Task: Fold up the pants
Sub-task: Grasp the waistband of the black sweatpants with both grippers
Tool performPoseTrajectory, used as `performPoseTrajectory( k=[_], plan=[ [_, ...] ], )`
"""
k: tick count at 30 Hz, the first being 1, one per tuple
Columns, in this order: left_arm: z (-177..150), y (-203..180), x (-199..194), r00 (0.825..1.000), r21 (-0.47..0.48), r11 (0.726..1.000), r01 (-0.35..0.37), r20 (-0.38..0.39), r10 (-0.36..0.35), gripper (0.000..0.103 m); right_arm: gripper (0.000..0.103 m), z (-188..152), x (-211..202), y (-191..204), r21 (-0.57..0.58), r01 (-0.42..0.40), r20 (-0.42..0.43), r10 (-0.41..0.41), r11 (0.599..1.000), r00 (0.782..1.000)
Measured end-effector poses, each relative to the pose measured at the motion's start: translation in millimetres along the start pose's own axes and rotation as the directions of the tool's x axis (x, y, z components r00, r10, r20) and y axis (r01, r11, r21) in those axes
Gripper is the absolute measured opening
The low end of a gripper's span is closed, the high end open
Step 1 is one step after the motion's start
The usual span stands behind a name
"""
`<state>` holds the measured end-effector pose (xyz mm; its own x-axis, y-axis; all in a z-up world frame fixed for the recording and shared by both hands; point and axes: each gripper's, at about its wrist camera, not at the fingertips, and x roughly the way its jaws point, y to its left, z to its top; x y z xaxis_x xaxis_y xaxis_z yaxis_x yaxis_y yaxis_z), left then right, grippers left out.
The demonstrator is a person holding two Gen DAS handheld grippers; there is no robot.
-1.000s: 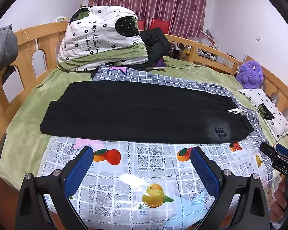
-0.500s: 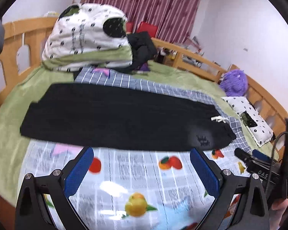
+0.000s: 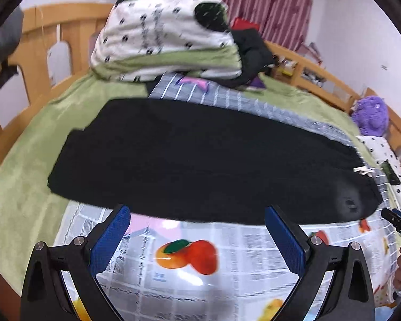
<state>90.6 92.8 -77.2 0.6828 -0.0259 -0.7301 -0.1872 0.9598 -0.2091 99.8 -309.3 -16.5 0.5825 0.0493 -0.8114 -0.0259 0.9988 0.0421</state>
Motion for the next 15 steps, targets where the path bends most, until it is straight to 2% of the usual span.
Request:
performPoseTrajectory(
  k=[1, 2, 4, 6, 8, 10, 11, 15],
  plan=[
    [-3, 7, 8, 1.000, -0.004, 1.000, -0.013, -0.008, 0.013, 0.101, 0.086, -2, 8, -4, 0.021, -0.021, 0.014, 0.021, 1.000, 1.000],
    [-6, 12, 13, 1.000, -0.010, 1.000, -0.016, -0.010, 0.016, 0.100, 0.084, -6, 18, -13, 0.037, -0.017, -0.007, 0.017, 0.999, 1.000],
    [-13, 26, 26, 0.999, -0.054, 0.999, 0.009, -0.030, -0.010, 0.098, 0.083, -15, 35, -35, 0.104, -0.020, -0.018, 0.022, 0.994, 1.000],
    [-23, 39, 39, 0.999, -0.097, 0.995, 0.010, -0.052, -0.015, 0.095, 0.074, -23, 46, -56, 0.154, -0.038, -0.014, 0.041, 0.987, 0.999],
    [-32, 54, 52, 0.998, -0.142, 0.990, 0.013, -0.065, -0.022, 0.083, 0.068, -33, 53, -73, 0.224, -0.075, 0.002, 0.077, 0.972, 0.997],
    [-41, 68, 64, 0.996, -0.188, 0.982, 0.021, -0.078, -0.037, 0.076, 0.063, -40, 59, -88, 0.273, -0.090, 0.009, 0.091, 0.958, 0.996],
    [-44, 72, 67, 0.996, -0.203, 0.979, 0.033, -0.079, -0.050, 0.075, 0.060, -43, 64, -96, 0.294, -0.094, 0.012, 0.095, 0.951, 0.995],
    [-45, 74, 72, 0.994, -0.222, 0.971, 0.085, -0.044, -0.097, 0.075, 0.057, -46, 78, -114, 0.362, -0.101, 0.022, 0.100, 0.927, 0.995]
  ],
)
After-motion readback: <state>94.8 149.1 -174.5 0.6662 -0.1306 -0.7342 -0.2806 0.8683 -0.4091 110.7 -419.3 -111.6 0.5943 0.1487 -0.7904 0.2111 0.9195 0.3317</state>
